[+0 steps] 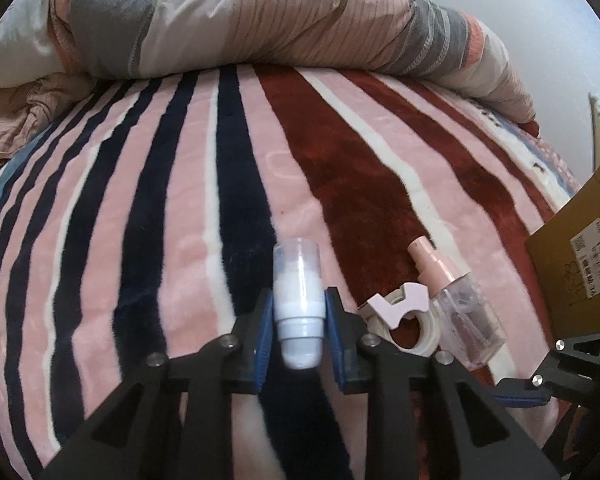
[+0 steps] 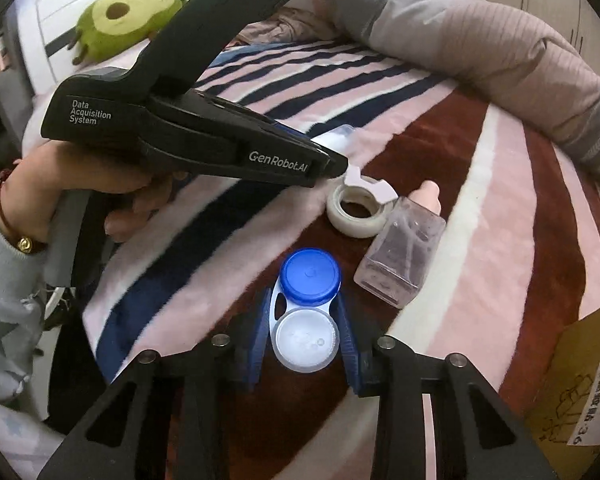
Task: Organize rigid objects
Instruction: 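Grasp the small white bottle with the left tool while the right tool grasps the contact lens case, then drop the white bottle from the left tool into the box while the right tool drops the lens case in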
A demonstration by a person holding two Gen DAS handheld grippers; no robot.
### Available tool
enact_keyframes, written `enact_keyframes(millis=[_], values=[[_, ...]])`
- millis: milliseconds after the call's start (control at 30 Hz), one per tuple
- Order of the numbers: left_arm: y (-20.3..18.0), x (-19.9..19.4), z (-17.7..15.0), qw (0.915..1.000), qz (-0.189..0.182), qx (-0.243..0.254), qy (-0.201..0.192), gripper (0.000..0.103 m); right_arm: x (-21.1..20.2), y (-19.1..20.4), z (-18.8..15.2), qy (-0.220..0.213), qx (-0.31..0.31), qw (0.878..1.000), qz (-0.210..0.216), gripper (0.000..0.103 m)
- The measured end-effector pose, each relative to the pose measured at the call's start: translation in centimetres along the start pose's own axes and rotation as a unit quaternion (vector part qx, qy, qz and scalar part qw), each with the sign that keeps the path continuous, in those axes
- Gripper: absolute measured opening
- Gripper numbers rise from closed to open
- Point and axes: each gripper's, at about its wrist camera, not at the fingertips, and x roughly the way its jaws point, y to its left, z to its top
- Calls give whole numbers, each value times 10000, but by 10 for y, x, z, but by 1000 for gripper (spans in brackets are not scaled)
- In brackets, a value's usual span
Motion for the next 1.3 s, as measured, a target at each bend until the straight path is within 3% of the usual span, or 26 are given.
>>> enact_keyframes(millis=[200, 433, 667, 1000, 1100, 1300], values=[[-2, -50, 10, 9992, 15, 114, -384, 22, -36, 6, 11, -386, -43, 9992, 48, 28], [-38, -133, 28, 9927, -39, 584, -1051, 22, -120, 7, 27, -1243, 81, 9921, 167, 28], [-106, -191, 48, 9791, -685, 1132, -1548, 22, -203, -28, 17, -1929, 431, 9798, -307, 28], [-213, -177, 73, 9649, -1415, 1790, -1298, 22, -251, -103, -33, -1939, 1168, 9651, -1314, 28], [-237, -168, 75, 9643, -1344, 1942, -1195, 22, -252, -123, -49, -1818, 1283, 9609, -1650, 28], [-261, -147, 78, 9656, -1303, 2065, -898, 22, -237, -154, -69, -1512, 1596, 9604, -1712, 29]])
